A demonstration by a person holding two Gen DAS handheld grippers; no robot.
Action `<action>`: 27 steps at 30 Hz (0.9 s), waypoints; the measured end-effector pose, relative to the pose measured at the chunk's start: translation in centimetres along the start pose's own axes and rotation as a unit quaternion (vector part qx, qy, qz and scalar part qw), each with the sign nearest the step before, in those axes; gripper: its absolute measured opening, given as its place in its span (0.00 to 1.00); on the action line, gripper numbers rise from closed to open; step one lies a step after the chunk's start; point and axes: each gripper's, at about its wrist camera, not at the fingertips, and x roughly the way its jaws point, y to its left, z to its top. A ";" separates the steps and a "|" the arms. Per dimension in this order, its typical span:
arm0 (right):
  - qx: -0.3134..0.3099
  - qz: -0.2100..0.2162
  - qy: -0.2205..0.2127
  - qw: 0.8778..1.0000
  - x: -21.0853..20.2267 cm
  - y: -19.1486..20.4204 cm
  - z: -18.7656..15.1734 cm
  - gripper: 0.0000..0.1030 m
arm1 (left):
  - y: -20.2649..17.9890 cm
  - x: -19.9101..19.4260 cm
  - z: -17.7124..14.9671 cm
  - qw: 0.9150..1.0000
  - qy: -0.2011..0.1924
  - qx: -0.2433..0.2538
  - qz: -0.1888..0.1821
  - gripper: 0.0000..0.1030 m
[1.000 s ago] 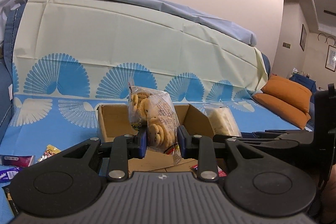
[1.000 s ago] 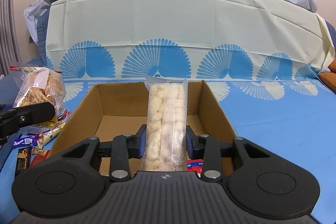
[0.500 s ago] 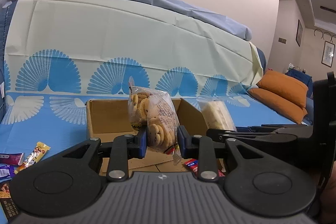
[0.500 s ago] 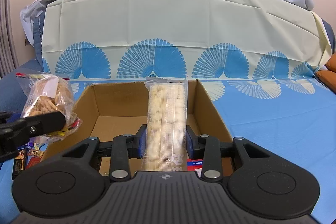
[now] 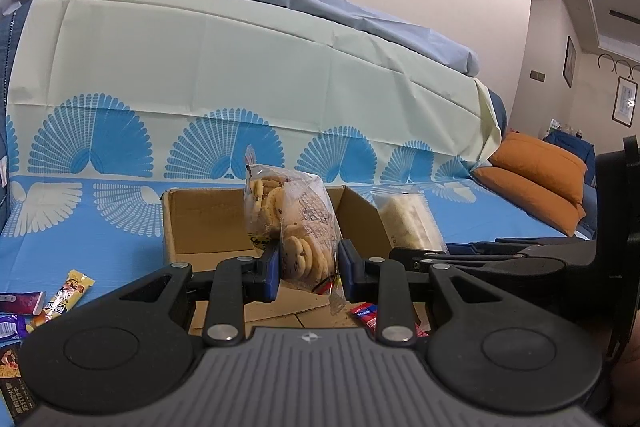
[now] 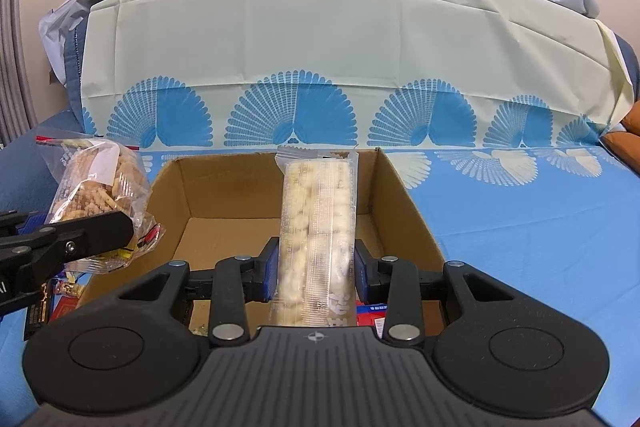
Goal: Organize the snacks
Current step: 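Lift both held snacks and carry them over the cardboard box, then open both tools to drop the rice-cracker bar and cookie bag into box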
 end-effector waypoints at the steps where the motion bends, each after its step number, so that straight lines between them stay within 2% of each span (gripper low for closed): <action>1: -0.001 0.001 0.000 1.000 0.0 -0.1 0.0 0.37 | 0.0 0.0 0.0 1.000 0.000 0.000 -0.001 0.32; 18: 0.000 0.004 0.011 1.000 0.6 -0.2 0.2 0.37 | -0.1 0.2 -0.2 1.000 0.011 -0.007 -0.013 0.34; 19: 0.000 0.005 0.014 1.000 0.7 -0.2 0.2 0.37 | 0.0 0.4 -0.2 1.000 0.018 -0.009 -0.014 0.43; 20: 0.001 0.004 0.017 1.000 0.8 -0.2 0.1 0.45 | 0.0 0.5 -0.3 1.000 0.022 -0.009 -0.011 0.58; 21: 0.000 0.004 0.027 1.000 1.1 -0.1 0.1 0.60 | -0.1 0.5 -0.3 1.000 0.021 -0.008 -0.006 0.64; 22: 0.000 0.001 0.034 0.999 1.3 -0.1 0.0 0.64 | -0.1 0.4 -0.3 1.000 0.017 -0.006 -0.003 0.67; 27: 0.001 -0.005 0.032 0.999 1.3 0.2 -0.1 0.65 | 0.6 0.1 -0.3 1.000 0.010 -0.014 0.007 0.67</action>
